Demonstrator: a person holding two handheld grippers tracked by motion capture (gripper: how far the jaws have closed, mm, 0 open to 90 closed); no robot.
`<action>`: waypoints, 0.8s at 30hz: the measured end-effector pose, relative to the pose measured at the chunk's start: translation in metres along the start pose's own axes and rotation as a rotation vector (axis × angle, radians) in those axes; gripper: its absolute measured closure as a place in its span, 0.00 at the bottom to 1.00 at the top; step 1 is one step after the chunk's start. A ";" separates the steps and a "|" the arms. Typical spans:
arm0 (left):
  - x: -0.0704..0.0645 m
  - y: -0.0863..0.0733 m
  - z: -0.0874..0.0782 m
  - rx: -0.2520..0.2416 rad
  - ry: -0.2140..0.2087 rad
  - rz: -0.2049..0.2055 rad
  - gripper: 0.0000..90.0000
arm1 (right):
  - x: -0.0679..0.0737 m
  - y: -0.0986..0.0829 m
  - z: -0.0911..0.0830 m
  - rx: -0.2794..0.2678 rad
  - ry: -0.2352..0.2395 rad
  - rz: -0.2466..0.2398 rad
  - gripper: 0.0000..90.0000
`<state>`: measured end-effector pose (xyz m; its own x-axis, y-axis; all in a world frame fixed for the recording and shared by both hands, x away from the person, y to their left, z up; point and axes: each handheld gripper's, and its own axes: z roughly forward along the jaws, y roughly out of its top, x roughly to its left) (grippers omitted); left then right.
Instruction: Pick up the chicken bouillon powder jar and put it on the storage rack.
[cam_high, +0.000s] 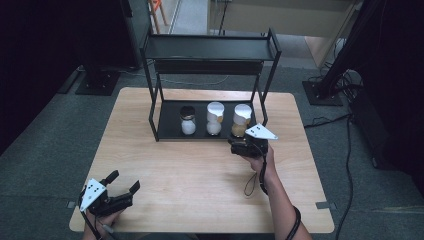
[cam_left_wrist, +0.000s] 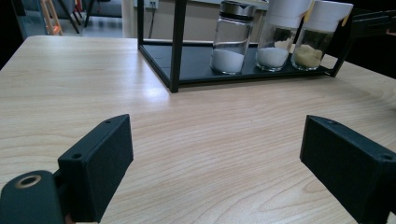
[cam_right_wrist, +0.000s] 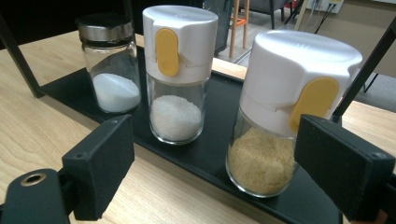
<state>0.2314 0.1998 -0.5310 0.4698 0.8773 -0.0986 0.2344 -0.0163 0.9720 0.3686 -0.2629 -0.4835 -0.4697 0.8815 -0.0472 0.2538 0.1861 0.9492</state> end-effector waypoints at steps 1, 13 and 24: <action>0.000 0.000 0.000 0.000 0.000 0.000 0.11 | 0.000 -0.001 -0.001 -0.001 0.000 0.000 0.13; 0.000 0.000 0.000 0.001 0.003 -0.001 0.11 | -0.007 -0.010 -0.015 -0.023 0.004 0.013 0.13; 0.000 0.000 0.000 0.004 0.004 0.003 0.11 | -0.018 -0.022 -0.036 -0.038 -0.005 0.020 0.13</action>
<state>0.2315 0.1993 -0.5309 0.4671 0.8791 -0.0948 0.2364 -0.0209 0.9714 0.3416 -0.2986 -0.4925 -0.4606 0.8871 -0.0298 0.2305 0.1520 0.9611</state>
